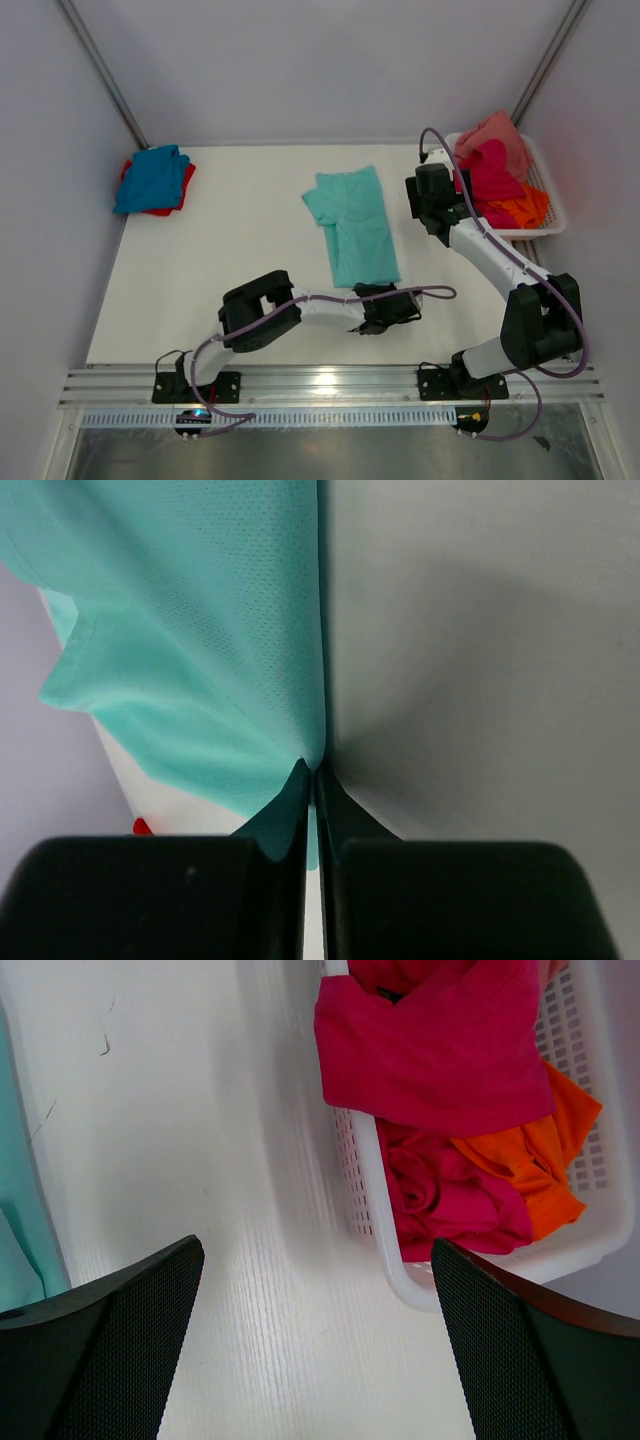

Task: Fold and stack the t-shirts
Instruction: Fold the tshirt

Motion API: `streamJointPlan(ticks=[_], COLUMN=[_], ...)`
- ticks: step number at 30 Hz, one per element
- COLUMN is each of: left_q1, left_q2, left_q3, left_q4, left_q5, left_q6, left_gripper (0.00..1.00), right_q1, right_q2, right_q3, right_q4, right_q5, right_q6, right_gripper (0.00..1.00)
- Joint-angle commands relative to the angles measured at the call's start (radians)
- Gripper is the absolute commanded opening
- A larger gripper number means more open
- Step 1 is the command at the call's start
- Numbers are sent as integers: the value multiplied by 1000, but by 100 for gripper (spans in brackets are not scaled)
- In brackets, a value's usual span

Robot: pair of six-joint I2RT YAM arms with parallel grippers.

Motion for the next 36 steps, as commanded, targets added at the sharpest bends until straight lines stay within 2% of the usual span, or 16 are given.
streamJointPlan(ticks=[1, 10, 18, 31, 36], left_q1=[1, 1, 1, 1, 3], left_q2=[-24, -118, -250, -311, -320], left_q3=[27, 61, 128, 257, 363], left_q4=[-67, -185, -387, -613, -670], left_q5=[66, 139, 476, 834, 816], left_q6=[-56, -100, -169, -245, -246], left_gripper=[0, 0, 0, 0, 0], right_q1=[-4, -14, -19, -31, -36], right_q2=[-31, -42, -45, -91, -126], right_q3=[16, 14, 14, 27, 28], right_q4=[46, 53, 57, 80, 95], right_q5=[22, 24, 28, 64, 82], right_q6=[-2, -5, -8, -25, -36], right_gripper=[99, 99, 99, 99, 99])
